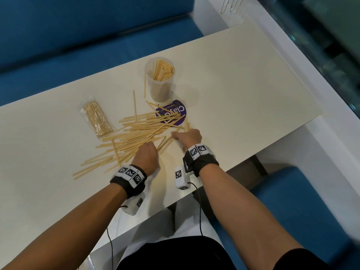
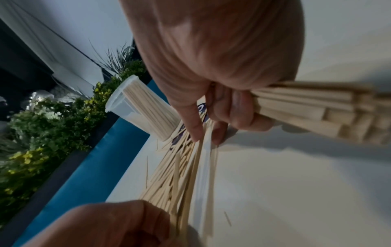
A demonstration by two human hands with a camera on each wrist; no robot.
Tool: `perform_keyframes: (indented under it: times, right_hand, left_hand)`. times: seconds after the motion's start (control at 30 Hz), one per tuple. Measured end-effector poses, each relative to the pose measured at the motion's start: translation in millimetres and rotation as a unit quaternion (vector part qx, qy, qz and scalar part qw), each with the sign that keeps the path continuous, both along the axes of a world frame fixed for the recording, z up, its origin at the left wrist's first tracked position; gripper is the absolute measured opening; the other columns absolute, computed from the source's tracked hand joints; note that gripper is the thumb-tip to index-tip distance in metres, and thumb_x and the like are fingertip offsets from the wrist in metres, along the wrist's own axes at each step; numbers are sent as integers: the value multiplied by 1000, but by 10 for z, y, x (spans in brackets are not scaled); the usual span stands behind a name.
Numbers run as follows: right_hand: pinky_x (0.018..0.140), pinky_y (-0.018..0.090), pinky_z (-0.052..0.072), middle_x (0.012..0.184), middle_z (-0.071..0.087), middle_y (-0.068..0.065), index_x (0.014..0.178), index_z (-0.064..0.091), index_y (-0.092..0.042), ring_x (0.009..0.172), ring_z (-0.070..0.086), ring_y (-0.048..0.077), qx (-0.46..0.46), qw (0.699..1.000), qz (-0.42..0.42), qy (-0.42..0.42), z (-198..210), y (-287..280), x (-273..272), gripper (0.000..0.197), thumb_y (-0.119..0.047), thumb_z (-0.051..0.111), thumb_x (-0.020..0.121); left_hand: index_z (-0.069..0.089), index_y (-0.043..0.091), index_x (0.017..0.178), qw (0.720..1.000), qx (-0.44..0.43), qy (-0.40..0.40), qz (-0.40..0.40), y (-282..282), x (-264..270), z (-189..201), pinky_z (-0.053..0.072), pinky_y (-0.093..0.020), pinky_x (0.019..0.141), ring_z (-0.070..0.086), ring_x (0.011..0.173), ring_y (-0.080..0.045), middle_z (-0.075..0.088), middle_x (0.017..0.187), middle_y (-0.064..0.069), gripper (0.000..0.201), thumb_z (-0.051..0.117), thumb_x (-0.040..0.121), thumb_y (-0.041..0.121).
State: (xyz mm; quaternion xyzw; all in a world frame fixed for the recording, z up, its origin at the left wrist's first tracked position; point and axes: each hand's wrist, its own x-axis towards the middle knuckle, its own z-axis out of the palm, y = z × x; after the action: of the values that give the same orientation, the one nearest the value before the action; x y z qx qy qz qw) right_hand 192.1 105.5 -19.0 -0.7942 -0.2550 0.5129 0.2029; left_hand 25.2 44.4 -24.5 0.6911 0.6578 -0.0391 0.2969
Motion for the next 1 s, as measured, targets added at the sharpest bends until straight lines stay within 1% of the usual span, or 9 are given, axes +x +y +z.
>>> perform_keyframes:
  times: [0.1, 0.17, 0.27, 0.33, 0.5, 0.6, 0.77, 0.87, 1.0]
  right_hand:
    - [46, 24, 43, 85, 70, 9, 100, 70, -3, 59, 56, 22, -14, 998, -37, 51, 22, 15, -30, 44, -30, 90, 73]
    - [41, 21, 34, 69, 56, 8, 101, 69, 0, 50, 42, 17, -22, 994, -60, 93, 37, 35, -24, 38, -21, 88, 76]
    - [40, 21, 28, 61, 41, 4, 101, 65, -4, 45, 31, 14, -15, 989, -73, 128, 53, 57, -9, 33, -17, 86, 79]
    - [39, 21, 29, 61, 41, 3, 104, 66, -3, 44, 31, 14, -7, 989, -68, 129, 34, 50, -9, 35, -20, 86, 81]
    - [40, 23, 29, 64, 45, 4, 109, 69, -1, 44, 31, 13, 14, 990, -55, 129, 31, 19, 12, 39, -25, 85, 83]
    - [40, 24, 29, 73, 46, 7, 107, 70, -1, 48, 31, 14, 27, 988, -60, 137, 32, -6, 32, 41, -29, 86, 82]
    - [41, 23, 30, 61, 41, 0, 100, 74, -5, 47, 31, 13, 69, 987, -41, 138, 138, 2, 74, 30, -30, 83, 86]
    - [43, 24, 33, 59, 43, 1, 97, 79, -10, 48, 34, 14, 104, 987, 7, 121, 284, 15, 70, 21, -30, 80, 89]
    - [43, 23, 33, 57, 43, -2, 97, 76, -7, 44, 36, 11, 110, 982, 70, 134, 438, -3, -11, 26, -30, 82, 88]
  left_hand:
    - [53, 6, 99, 997, -9, -60, 37, 57, -79, 30, 44, -34, 67, 53, 84, -25, 56, 98, -9, 7, 58, 96, 10]
    - [51, 10, 93, 994, -14, -93, 46, 88, -136, 38, 42, -33, 63, 54, 82, -26, 57, 95, -9, 7, 56, 97, 11]
    - [49, 13, 92, 990, -24, -127, 52, 123, -183, 77, 36, -30, 58, 51, 79, -22, 57, 92, -7, 9, 53, 100, 13]
    - [48, 14, 92, 988, -34, -138, 61, 133, -201, 84, 36, -29, 58, 49, 77, -19, 58, 91, -6, 10, 52, 101, 13]
    - [47, 19, 97, 973, -92, -191, 90, 103, -239, 60, 49, -31, 72, 66, 90, -20, 71, 91, 0, 15, 48, 99, 4]
    - [55, 18, 107, 969, -96, -215, 79, 118, -232, 138, 42, -23, 70, 64, 88, -10, 74, 90, 3, 16, 51, 100, 5]
    - [70, 12, 103, 947, -127, -271, 115, 187, -221, 263, 40, -30, 70, 55, 78, -11, 64, 87, 11, 28, 42, 102, 5]
    - [68, 15, 92, 914, -168, -324, 178, 231, -197, 271, 35, -31, 64, 45, 70, -15, 56, 80, 2, 25, 44, 94, 7]
    - [58, 16, 88, 901, -172, -339, 208, 267, -137, 320, 32, -28, 56, 38, 64, -14, 47, 75, 3, 24, 41, 104, 23]
